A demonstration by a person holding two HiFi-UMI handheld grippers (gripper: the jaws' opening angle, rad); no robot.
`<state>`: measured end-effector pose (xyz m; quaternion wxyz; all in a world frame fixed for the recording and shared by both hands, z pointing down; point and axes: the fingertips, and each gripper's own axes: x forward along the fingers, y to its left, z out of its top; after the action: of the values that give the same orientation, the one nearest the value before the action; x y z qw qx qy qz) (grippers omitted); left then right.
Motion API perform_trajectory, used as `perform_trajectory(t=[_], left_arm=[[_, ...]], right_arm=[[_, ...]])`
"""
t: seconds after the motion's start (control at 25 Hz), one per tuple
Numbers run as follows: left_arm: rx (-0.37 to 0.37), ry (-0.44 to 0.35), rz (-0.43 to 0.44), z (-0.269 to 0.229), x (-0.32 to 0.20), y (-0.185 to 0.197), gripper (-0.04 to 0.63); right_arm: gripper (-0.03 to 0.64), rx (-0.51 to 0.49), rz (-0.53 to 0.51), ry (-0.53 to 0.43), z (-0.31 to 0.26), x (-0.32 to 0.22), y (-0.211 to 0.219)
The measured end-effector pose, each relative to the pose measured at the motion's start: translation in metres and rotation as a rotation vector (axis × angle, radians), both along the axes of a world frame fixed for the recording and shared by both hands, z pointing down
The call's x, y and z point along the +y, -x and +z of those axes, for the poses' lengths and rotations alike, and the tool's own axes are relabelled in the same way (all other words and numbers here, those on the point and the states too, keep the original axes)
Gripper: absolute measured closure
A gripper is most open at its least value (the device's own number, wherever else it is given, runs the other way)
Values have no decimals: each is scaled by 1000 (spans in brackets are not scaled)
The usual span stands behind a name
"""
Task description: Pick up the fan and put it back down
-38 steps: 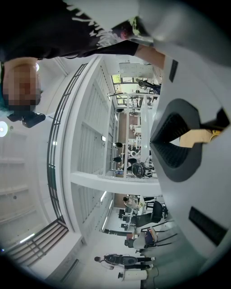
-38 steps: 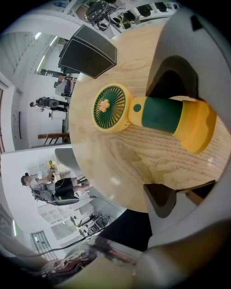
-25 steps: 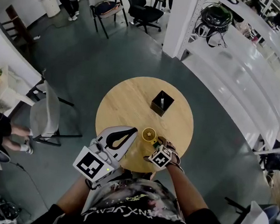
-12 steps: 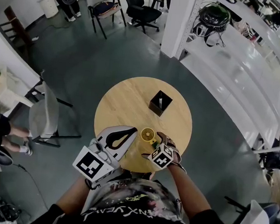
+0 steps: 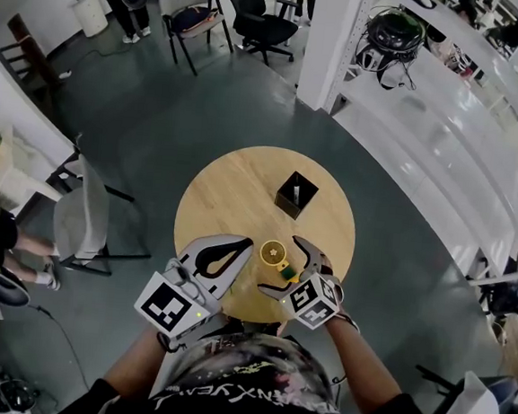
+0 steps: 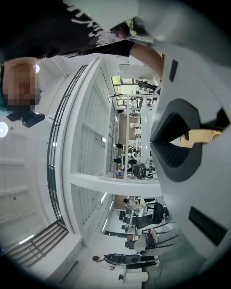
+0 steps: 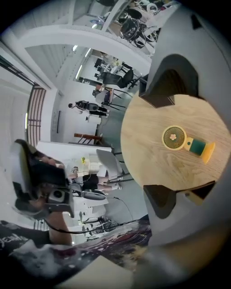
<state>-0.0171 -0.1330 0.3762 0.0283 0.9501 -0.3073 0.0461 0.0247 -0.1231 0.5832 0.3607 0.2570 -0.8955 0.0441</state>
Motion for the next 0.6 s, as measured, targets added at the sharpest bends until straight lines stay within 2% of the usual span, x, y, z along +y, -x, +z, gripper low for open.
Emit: perform_trajectory(t=[0.24,0.4,0.6], left_arm=[[9,-18,11,-4,0,-2,578],[6,-15,11,-2,-1,-2,578],[5,-15,15,-2,-2,-4,578]], right_arm=[[32,-152,-1,-140,-78,-4,5],[32,-217,-31,-243,-131,-2,6],[32,-333,-23,-309,-186,0,3]])
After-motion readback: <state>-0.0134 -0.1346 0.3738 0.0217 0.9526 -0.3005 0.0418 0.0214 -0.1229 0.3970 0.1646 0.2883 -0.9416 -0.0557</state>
